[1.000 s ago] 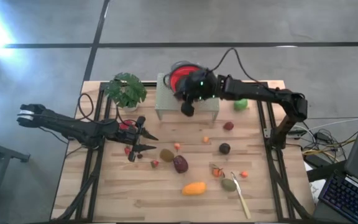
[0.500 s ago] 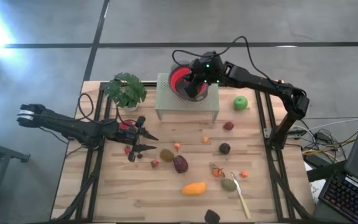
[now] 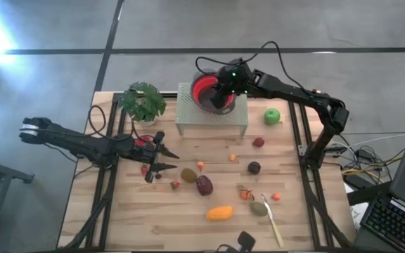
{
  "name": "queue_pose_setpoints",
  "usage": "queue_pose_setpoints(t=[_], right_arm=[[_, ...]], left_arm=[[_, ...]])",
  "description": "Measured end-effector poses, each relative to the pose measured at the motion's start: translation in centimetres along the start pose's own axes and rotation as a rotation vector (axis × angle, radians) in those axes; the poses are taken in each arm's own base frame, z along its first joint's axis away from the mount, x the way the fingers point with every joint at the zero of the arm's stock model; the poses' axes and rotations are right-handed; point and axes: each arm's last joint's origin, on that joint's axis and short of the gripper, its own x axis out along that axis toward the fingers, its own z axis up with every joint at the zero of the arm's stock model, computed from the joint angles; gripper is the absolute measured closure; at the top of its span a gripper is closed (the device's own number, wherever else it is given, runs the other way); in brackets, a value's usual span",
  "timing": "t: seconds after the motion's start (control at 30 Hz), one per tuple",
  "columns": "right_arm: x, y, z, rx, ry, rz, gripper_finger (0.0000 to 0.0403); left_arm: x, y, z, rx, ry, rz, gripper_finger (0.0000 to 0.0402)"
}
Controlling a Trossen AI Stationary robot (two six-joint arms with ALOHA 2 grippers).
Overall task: Pick & Place Fruit
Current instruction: Put the strawberry into the red strainer bowl on the shelf
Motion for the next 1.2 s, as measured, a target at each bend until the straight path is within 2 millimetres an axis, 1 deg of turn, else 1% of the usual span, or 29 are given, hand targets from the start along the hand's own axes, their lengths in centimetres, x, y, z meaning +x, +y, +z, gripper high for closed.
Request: queue_pose_setpoints(t=[0.13, 0.47, 1.07, 1.2], right_arm=[[0.2, -0.1, -0.7, -0.003, 0.042, -0.03, 0.0394], [0.9, -0.3, -2.1, -0.007, 0.082, -0.04, 0.0394], [1.0, -0.5, -2.2, -0.004, 0.088, -0.046, 0.0394], [1.0, -0.5, -2.3, -0.004, 0.09, -0.046, 0.0386]], left_arm=[[0.0, 0.0, 0.0, 0.0, 0.0, 0.0, 0.0241], [0.0, 0.0, 0.0, 0.0, 0.0, -0.001, 0.0241], [0.0, 0.0, 0.0, 0.0, 0.0, -0.001, 0.0241], [0.0, 0.0, 0.0, 0.0, 0.0, -0.001, 0.0241]])
